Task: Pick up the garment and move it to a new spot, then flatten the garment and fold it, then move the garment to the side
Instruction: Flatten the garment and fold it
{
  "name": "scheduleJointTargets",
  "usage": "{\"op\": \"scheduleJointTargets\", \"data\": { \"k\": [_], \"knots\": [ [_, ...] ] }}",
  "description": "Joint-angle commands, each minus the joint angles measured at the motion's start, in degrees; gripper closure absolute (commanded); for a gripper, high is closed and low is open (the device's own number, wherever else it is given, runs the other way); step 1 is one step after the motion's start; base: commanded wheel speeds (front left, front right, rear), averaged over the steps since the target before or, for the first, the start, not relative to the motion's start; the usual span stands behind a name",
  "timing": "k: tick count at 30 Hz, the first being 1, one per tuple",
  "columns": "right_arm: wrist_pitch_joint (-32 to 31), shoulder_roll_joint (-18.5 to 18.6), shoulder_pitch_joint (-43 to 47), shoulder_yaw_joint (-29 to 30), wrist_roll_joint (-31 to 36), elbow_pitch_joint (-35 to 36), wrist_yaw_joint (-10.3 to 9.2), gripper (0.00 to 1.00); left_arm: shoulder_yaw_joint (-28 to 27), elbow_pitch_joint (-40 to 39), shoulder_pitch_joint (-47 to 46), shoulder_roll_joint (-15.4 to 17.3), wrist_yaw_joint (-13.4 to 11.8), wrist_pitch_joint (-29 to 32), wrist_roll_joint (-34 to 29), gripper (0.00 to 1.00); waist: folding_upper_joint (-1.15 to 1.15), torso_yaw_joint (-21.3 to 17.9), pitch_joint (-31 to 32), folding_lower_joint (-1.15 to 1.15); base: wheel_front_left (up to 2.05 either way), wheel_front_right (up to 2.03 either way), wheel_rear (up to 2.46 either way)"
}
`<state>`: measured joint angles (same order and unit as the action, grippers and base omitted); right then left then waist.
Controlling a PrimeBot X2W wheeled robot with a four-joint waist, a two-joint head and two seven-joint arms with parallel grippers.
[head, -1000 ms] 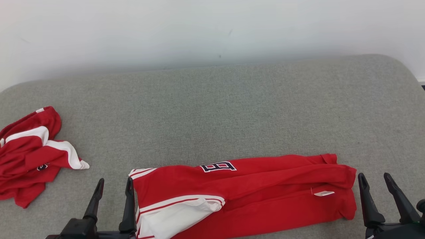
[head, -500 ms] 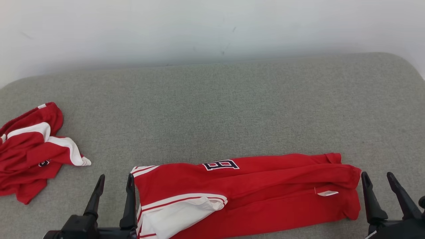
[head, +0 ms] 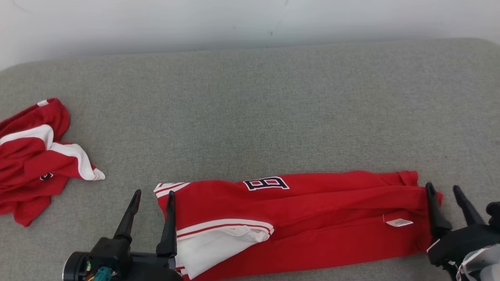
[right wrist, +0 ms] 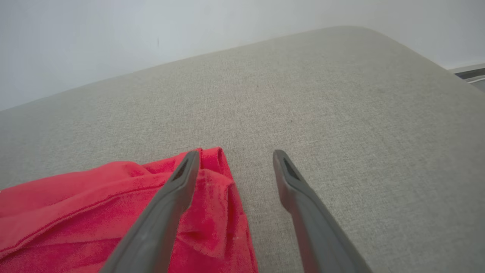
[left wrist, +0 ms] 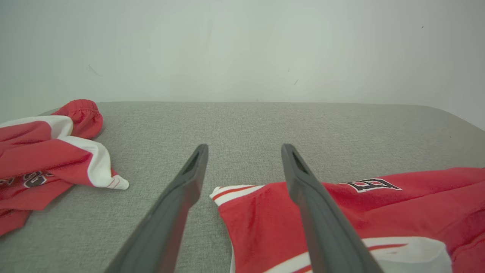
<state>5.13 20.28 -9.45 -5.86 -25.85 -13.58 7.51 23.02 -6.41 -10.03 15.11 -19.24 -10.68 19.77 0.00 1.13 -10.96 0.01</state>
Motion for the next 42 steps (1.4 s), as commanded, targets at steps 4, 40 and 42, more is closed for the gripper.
{"op": "scheduleJointTargets", "data": {
  "k": [4,40,42],
  "knots": [
    [1.36,0.78,-1.48,-3.43,-2.18,-4.27,-0.04,0.0,0.35,0.65,-1.65,-0.26,0.28,-0.56,-0.28,0.0,0.0,0.79,-2.08,-0.01,0.0,0.0,0.0],
    [7.93,6.84,-3.37,-0.05,-6.99,-9.18,-0.04,1.0,0.4,1.86,-2.55,-0.21,-0.45,-1.55,1.04,0.0,0.0,-2.4,-3.17,-0.01,0.0,0.0,0.0],
    [6.98,6.09,-2.85,-1.19,-5.2,-4.69,-0.04,1.0,0.49,2.0,-2.46,-0.23,-0.38,-1.56,0.92,0.0,0.0,-2.78,-2.92,-0.01,0.0,0.0,0.0]
  ]
}}
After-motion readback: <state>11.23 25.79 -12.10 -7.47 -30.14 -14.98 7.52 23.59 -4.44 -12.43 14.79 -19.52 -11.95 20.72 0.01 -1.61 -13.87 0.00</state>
